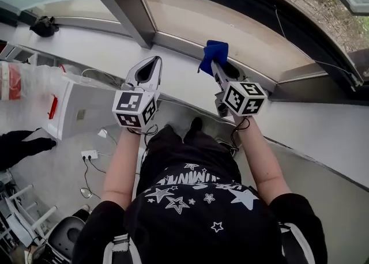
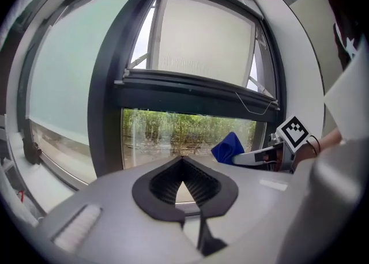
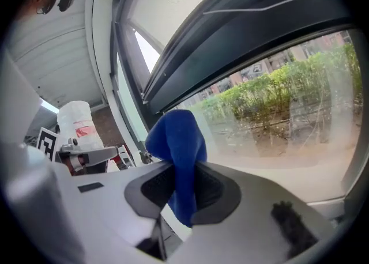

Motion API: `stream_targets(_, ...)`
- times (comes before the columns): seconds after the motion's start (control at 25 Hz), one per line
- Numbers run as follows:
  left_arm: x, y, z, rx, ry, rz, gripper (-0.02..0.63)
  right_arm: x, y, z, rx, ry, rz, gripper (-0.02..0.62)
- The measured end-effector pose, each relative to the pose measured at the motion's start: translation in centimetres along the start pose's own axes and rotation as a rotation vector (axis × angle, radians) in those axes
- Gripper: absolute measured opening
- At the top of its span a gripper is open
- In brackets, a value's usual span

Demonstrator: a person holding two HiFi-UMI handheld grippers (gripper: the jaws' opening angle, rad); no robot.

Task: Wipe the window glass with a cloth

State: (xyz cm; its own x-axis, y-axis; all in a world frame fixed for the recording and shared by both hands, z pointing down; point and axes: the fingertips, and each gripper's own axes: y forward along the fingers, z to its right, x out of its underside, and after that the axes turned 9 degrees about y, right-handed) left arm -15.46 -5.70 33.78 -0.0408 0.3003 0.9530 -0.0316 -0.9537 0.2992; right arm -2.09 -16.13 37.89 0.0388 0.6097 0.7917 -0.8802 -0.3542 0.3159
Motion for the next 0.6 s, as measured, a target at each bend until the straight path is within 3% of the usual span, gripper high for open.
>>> stream_targets(0.28, 0.6, -1.5, -7.3, -0.063, -0.033, 0.014, 0.009, -1.0, 7.7, -5.8, -0.07, -0.078, -0.019, 0.074)
stream_targets(0.6, 0.4, 0.8, -15.5, 0.013, -0.032, 0.024, 0.009, -2.5, 17.6, -10.5, -0.047, -0.164, 0.017, 0.074)
